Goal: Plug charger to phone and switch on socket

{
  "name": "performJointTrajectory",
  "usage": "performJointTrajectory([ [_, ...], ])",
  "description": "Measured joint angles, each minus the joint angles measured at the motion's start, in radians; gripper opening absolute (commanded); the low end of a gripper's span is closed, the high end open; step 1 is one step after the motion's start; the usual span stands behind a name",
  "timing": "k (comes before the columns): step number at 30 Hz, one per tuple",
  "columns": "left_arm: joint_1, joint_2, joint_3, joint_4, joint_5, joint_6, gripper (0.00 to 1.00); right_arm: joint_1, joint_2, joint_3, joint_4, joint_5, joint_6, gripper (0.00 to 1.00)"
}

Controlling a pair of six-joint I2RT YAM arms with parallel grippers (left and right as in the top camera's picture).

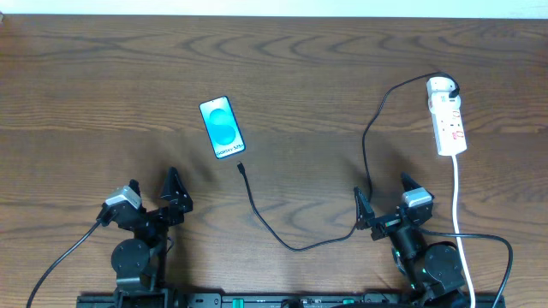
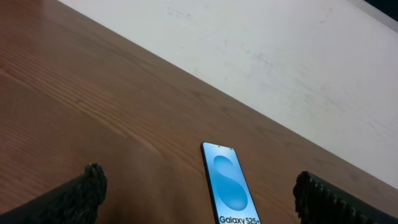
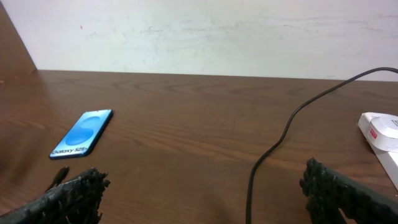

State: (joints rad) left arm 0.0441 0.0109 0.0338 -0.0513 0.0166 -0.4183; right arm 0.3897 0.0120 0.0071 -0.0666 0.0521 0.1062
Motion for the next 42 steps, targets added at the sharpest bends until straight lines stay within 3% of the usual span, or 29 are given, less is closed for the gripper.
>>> performJointTrajectory([
  [5, 0.0, 0.0, -0.002, 0.003, 0.044, 0.18, 0.98, 0.0, 0.0, 0.0, 0.0, 0.0, 0.0, 0.99],
  [11, 0.0, 0.0, -0.003, 0.005, 0.056, 0.26, 0.98, 0.0, 0.0, 0.0, 0.0, 0.0, 0.0, 0.99],
  [42, 0.0, 0.0, -0.003, 0.005, 0.056, 0.288, 0.98, 0.0, 0.0, 0.0, 0.0, 0.0, 0.0, 0.99],
])
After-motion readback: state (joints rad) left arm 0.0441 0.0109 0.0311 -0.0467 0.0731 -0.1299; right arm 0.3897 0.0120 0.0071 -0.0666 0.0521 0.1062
